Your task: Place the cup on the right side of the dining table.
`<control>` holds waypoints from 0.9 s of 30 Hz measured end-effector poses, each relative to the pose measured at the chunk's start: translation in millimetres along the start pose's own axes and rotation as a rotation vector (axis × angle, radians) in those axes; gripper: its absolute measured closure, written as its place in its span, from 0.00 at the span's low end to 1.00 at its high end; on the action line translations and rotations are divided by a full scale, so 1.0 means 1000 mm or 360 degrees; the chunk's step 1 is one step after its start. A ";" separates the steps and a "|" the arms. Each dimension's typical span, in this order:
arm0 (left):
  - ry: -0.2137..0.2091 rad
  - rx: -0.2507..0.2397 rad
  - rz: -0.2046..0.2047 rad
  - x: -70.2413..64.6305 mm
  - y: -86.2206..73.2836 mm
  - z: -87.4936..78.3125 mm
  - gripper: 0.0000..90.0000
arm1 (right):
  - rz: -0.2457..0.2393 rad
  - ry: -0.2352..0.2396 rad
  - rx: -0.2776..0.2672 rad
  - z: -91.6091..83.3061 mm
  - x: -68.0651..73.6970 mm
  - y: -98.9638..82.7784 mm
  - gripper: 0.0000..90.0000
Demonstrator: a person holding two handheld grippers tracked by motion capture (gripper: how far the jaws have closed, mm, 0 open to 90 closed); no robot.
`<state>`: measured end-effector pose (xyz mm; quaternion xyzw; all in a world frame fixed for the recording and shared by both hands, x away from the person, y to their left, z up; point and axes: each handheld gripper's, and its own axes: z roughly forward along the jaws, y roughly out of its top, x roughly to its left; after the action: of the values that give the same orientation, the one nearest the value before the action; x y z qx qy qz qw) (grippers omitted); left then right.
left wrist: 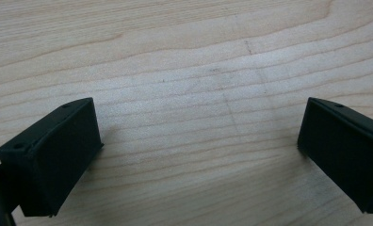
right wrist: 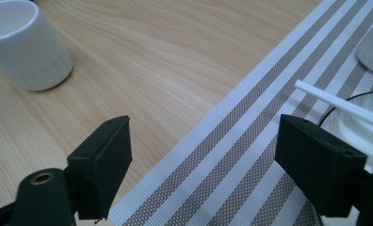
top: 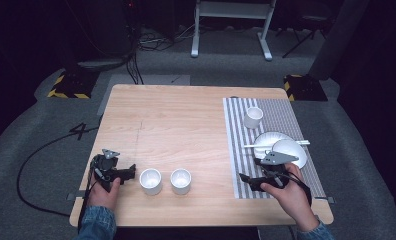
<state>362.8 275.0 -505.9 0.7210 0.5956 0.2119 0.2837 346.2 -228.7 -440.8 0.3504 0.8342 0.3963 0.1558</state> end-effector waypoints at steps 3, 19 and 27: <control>0.0000 0.0000 0.0000 0.000 0.000 0.000 0.00 | 0.0017 0.0012 0.0017 0.001 0.001 -0.008 0.21; 0.0000 0.0000 0.0000 0.000 0.000 0.000 0.00 | 0.0078 0.0041 0.0061 0.010 0.006 -0.044 0.20; 0.0000 0.0000 0.0000 0.000 0.000 0.000 0.00 | 0.0090 0.0055 0.0079 0.018 0.010 -0.055 0.19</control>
<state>362.8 274.9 -505.9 0.7210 0.5956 0.2119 0.2838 323.5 -235.7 -494.8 0.3706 0.8361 0.3857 0.1214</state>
